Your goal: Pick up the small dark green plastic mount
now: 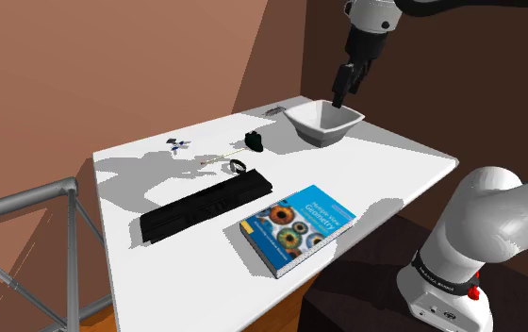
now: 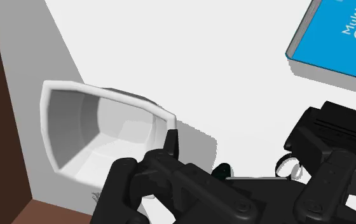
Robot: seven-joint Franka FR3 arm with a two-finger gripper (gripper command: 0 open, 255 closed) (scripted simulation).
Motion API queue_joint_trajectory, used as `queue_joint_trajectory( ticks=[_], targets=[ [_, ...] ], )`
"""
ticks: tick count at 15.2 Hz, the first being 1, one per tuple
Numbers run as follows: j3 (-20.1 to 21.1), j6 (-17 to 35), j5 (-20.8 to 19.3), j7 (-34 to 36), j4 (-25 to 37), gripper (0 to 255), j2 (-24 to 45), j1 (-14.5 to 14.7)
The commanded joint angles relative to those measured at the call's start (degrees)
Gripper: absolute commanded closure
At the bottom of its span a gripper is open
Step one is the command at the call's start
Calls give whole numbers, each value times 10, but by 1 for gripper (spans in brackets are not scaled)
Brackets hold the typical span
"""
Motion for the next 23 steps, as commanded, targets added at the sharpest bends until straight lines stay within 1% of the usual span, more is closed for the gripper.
queue_joint_trajectory(
  ticks=[1, 6, 12, 18, 23],
  targets=[
    [0, 0, 0, 0, 0, 0, 0, 0],
    [11, 59, 10, 33, 29, 0, 105, -7],
    [22, 114, 16, 70, 88, 0, 238, -15],
    [28, 147, 17, 105, 173, 0, 375, -20],
    [29, 157, 17, 132, 264, 0, 491, -21]
  ],
)
